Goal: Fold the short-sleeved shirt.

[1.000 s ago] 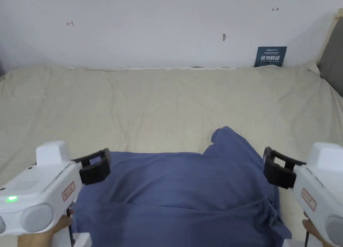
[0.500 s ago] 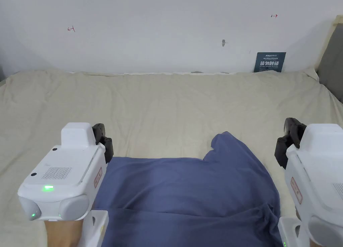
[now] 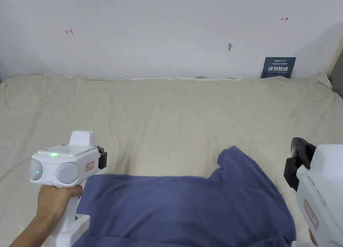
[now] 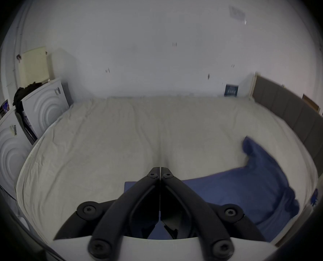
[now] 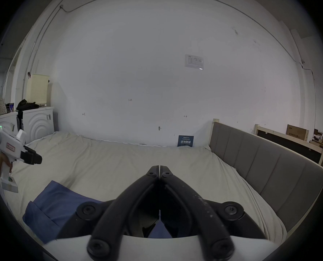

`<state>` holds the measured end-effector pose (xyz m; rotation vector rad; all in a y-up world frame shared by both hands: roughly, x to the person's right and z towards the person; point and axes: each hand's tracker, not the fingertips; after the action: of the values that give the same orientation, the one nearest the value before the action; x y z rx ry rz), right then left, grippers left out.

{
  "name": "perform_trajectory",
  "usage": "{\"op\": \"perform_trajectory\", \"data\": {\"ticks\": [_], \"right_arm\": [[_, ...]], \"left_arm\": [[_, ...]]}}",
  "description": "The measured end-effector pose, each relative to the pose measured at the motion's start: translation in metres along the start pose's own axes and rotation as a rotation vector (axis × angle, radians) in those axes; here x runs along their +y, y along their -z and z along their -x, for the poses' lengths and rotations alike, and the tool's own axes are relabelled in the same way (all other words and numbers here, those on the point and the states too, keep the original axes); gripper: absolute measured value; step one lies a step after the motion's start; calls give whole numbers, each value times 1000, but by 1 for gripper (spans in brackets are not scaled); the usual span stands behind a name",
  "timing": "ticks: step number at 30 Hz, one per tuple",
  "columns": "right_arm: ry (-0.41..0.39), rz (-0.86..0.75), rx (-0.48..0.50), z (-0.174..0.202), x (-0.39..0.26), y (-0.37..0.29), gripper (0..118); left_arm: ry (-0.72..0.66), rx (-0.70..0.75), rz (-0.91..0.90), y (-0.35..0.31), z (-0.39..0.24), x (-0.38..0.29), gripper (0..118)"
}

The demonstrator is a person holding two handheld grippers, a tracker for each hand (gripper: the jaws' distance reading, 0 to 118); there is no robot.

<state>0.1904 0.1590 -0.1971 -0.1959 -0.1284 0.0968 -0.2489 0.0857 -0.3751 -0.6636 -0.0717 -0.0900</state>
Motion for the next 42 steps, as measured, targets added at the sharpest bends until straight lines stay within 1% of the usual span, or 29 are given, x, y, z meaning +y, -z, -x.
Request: {"op": "perform_trajectory", "data": {"ticks": [2, 3, 4, 5, 6, 7, 8, 9, 10, 11, 13, 15, 16, 17, 18, 19, 21, 22, 25, 26, 29, 30, 34, 35, 37, 39, 40, 41, 42], "right_arm": [[-6, 17, -4, 1, -3, 15, 1], [-8, 28, -3, 2, -5, 23, 1], [-9, 39, -6, 3, -8, 31, 1], [-10, 51, -8, 4, -10, 38, 1], [-12, 61, -9, 5, -13, 45, 1], [-12, 76, -11, 5, -16, 53, 1], [-7, 86, -11, 7, -18, 58, 1], [-5, 97, -11, 8, -22, 65, 1], [-6, 111, -12, 8, -24, 71, 1], [-10, 122, -14, 9, -27, 77, 1], [-15, 145, -15, 12, -33, 87, 1], [-8, 167, -13, 12, -39, 98, 1], [3, 183, -8, 12, -42, 103, 1], [14, 200, -3, 11, -45, 109, 1], [25, 223, 2, 10, -48, 116, 1], [36, 239, 6, 8, -51, 123, 1], [67, 289, 19, 3, -58, 139, 2], [83, 317, 22, -1, -61, 149, 7], [90, 387, 22, -12, -71, 184, 29], [68, 410, 14, -14, -76, 197, 49], [106, 566, 0, -22, -95, 241, 99], [131, 630, -5, -25, -104, 256, 107], [103, 788, -36, -27, -144, 296, 107], [89, 816, -36, -26, -153, 300, 102], [85, 869, -30, -22, -166, 301, 98], [107, 858, -8, -19, -173, 294, 76], [103, 784, -31, -24, -174, 291, 74], [92, 806, -17, -24, -172, 292, 64], [81, 812, -10, -23, -169, 290, 46]], "left_arm": [[-33, -3, 71, 31, 13, -1, 2], [-47, -17, 108, 48, 20, -2, 7], [-76, -4, 128, 63, 28, -4, 19], [-92, -3, 161, 78, 35, -6, 37], [-106, -4, 196, 91, 39, -9, 37], [-121, 16, 217, 105, 44, -12, 45], [-120, 19, 250, 117, 49, -16, 69], [-123, 39, 271, 128, 52, -20, 87], [-118, 49, 288, 140, 53, -25, 102], [-113, 58, 314, 148, 54, -29, 109], [-104, 77, 352, 162, 55, -36, 105], [-103, 69, 379, 168, 52, -45, 90], [-98, 58, 391, 170, 50, -49, 79], [-94, 41, 404, 172, 48, -52, 60], [-114, 8, 377, 167, 44, -54, 53], [-111, 46, 361, 165, 40, -52, 47], [-105, 27, 353, 162, 35, -50, 18], [-93, 23, 345, 161, 33, -49, 2], [-92, 4, 304, 147, 32, -41, 2], [-101, -8, 280, 136, 30, -38, 2], [-139, -34, 201, 108, 31, -26, 2], [-141, -47, 189, 97, 30, -22, 2], [-120, -63, 156, 71, 27, -12, 2], [-117, -69, 152, 68, 27, -11, 2], [-114, -70, 148, 63, 26, -10, 2], [-114, -71, 150, 62, 27, -10, 2], [-117, -71, 152, 61, 27, -11, 2], [-115, -66, 156, 61, 27, -12, 2], [-115, -60, 157, 62, 28, -14, 2]]}}
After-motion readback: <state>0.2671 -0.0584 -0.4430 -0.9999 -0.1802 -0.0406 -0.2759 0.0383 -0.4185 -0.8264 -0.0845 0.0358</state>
